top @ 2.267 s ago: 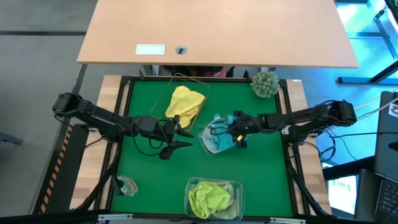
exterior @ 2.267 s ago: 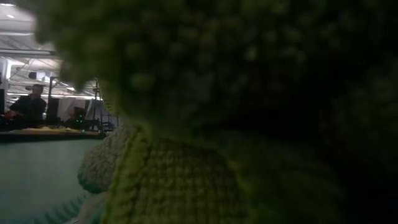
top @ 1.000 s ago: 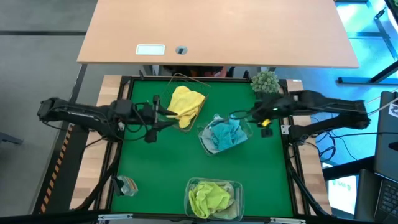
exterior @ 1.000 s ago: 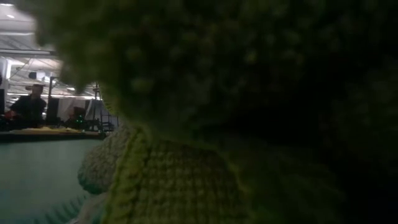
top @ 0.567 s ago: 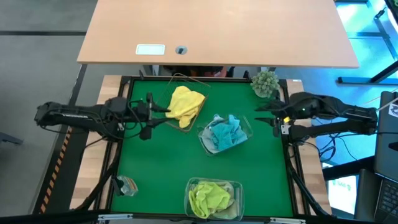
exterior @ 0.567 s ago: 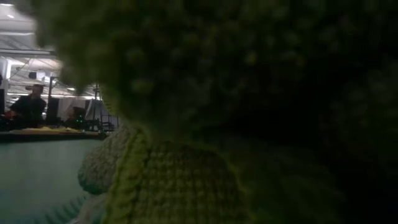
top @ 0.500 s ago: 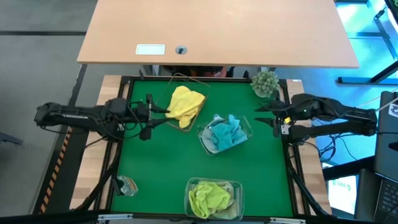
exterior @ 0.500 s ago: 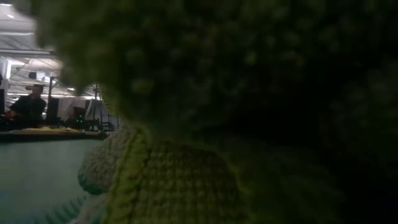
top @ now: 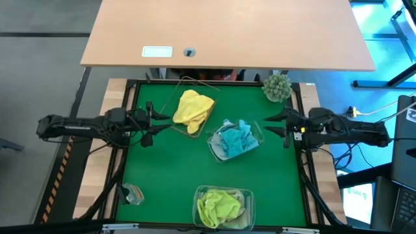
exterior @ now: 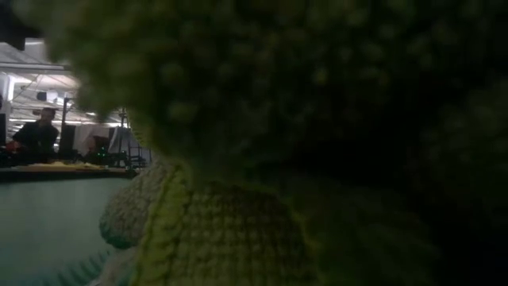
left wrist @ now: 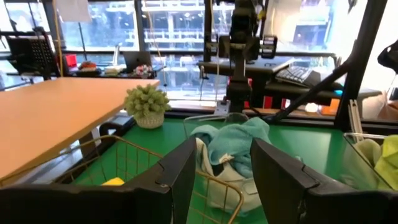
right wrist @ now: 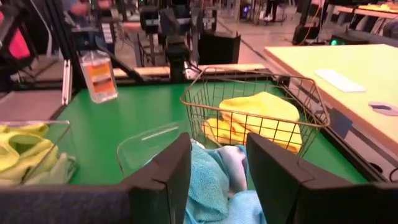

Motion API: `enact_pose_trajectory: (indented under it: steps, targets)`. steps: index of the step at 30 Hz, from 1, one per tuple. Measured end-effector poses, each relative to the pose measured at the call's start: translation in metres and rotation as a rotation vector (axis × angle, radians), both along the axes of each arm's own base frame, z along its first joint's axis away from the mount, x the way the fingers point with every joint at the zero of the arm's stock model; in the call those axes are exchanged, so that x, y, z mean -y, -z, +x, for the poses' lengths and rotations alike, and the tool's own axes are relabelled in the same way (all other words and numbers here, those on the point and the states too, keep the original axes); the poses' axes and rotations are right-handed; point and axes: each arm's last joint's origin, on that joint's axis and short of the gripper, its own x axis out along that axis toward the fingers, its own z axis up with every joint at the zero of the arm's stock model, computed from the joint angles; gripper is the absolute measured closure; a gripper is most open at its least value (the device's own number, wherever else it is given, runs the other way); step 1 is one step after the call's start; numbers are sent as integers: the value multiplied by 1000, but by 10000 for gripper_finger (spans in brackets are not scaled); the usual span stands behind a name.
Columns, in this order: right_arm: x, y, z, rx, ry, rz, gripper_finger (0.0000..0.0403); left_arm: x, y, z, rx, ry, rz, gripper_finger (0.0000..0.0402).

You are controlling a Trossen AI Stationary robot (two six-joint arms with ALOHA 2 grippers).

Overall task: Sort microfiber towel by color & place in baskets
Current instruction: Return to Home Position

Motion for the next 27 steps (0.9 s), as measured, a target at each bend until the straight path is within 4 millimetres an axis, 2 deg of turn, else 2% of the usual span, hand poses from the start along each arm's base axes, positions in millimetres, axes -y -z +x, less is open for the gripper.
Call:
enact_pose_trajectory:
  steps: [16,27]
  targets:
    - [0,29,-30,154,14,77,249,0,30,-18,55,-7,2,254]
    - [1,63,-30,147,81,139,249,1,50,-22,69,-6,-25,254]
